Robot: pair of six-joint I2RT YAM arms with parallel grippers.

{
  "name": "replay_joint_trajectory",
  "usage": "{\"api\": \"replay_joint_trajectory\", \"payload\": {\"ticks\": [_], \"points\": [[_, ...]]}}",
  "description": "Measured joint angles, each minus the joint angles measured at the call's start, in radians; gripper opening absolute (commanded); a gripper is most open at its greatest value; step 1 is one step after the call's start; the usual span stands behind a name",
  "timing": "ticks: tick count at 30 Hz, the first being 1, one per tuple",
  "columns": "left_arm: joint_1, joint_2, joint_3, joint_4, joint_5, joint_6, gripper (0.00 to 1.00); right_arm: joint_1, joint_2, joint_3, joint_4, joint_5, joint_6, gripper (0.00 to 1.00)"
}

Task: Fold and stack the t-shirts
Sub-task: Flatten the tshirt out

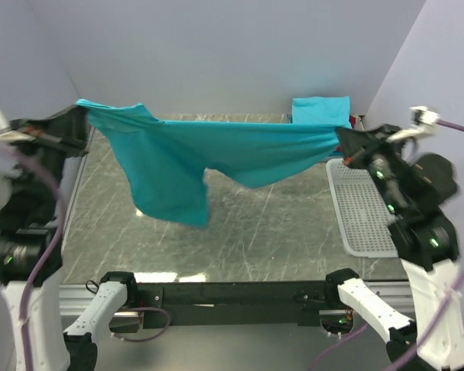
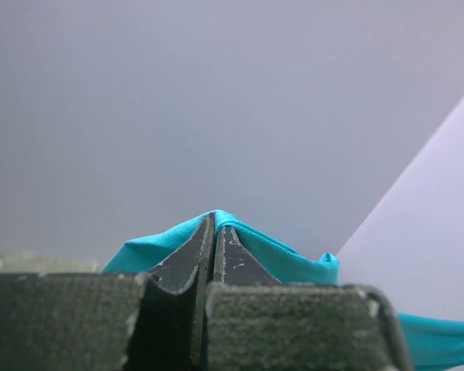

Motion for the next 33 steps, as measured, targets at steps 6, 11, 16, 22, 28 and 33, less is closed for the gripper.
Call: {"api": "replay_joint_trajectory", "payload": {"ticks": [6,11,16,22,28,33], "points": [[-0.002,-0.022,0.322,-0.109,0.018,0.054,0.0,0.002,-0.111,0.189,-0.066,-0.097,-0.01,0.0],[-0.002,-0.041,0.487,-0.154,0.029,0.102,0.0,0.002,-0.185,0.251,-0.077,-0.161,-0.01,0.0],[-0.002,-0.049,0.489,-0.137,0.034,0.137,0.0,0.002,-0.185,0.24,-0.086,-0.192,-0.01,0.0],[-0.002,0.011,0.258,-0.037,-0.029,0.177,0.0,0.002,-0.118,0.117,-0.035,-0.171,0.0,0.0],[-0.002,0.29,-0.06,0.181,-0.14,0.238,0.01,0.002,0.138,-0.061,0.101,-0.121,0.02,0.0],[-0.001,0.668,-0.253,0.297,-0.169,0.284,0.53,0.001,0.485,-0.185,0.243,-0.096,0.03,0.26]]}}
